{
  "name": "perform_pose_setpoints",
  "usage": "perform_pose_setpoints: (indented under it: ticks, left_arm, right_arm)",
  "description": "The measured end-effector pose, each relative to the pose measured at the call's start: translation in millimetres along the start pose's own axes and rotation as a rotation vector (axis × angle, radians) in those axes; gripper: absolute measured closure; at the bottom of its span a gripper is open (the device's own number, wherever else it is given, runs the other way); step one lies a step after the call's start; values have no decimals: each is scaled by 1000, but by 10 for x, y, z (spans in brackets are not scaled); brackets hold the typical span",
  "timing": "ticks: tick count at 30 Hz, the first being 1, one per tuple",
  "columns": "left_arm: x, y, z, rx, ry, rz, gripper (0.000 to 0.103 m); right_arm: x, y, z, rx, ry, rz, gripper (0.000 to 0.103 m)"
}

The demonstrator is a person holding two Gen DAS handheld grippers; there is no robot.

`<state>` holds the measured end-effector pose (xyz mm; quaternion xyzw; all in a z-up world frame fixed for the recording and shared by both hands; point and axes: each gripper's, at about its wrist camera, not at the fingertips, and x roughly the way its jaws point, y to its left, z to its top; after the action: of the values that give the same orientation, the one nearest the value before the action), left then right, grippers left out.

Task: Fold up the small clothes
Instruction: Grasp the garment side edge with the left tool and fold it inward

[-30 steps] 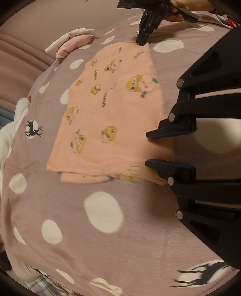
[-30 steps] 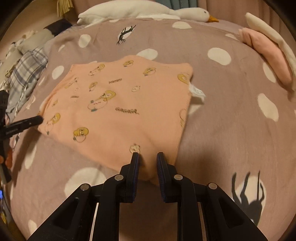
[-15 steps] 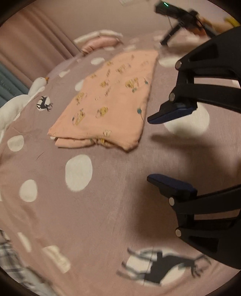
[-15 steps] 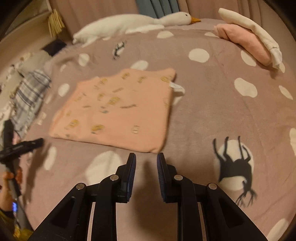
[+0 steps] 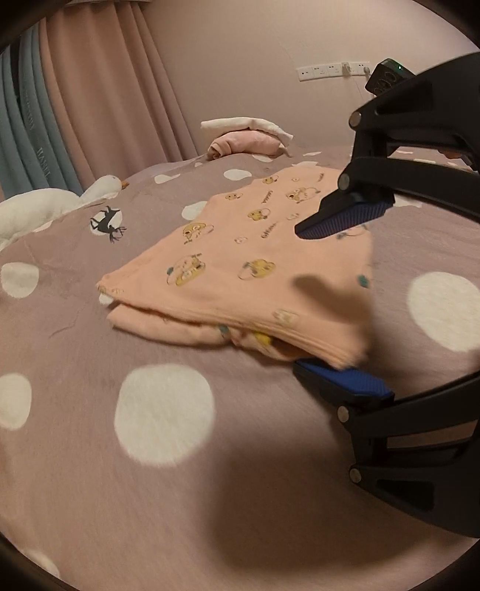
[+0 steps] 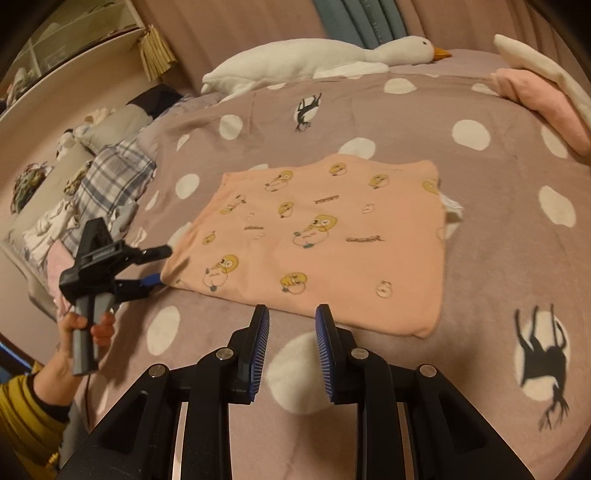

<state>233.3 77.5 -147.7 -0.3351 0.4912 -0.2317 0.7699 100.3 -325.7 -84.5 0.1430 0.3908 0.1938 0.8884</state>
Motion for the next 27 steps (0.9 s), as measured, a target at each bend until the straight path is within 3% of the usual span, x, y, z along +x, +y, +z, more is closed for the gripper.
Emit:
perform_pose_setpoints:
  ticks: [7, 14, 16, 21, 25, 27]
  left_arm:
    - [293, -159, 265, 14, 5, -10, 39]
    - [458, -368, 352, 105, 21, 97, 85]
    - [412, -417, 336, 145, 14, 123, 91]
    - [325, -519, 340, 186, 7, 110, 91]
    - [354, -645, 321, 239, 8, 134, 91]
    - [380, -674, 312, 250, 12, 141, 91]
  right_arm:
    - [314, 79, 234, -28, 1, 8, 78]
    - [921, 275, 757, -92, 35, -60, 78]
    - [1102, 296, 914, -89, 40, -80, 78]
    - [1467, 262, 1198, -46, 50, -134, 83]
    - [1747, 197, 1172, -21, 148, -161, 86]
    - [1683, 248, 1142, -56, 142, -174, 86]
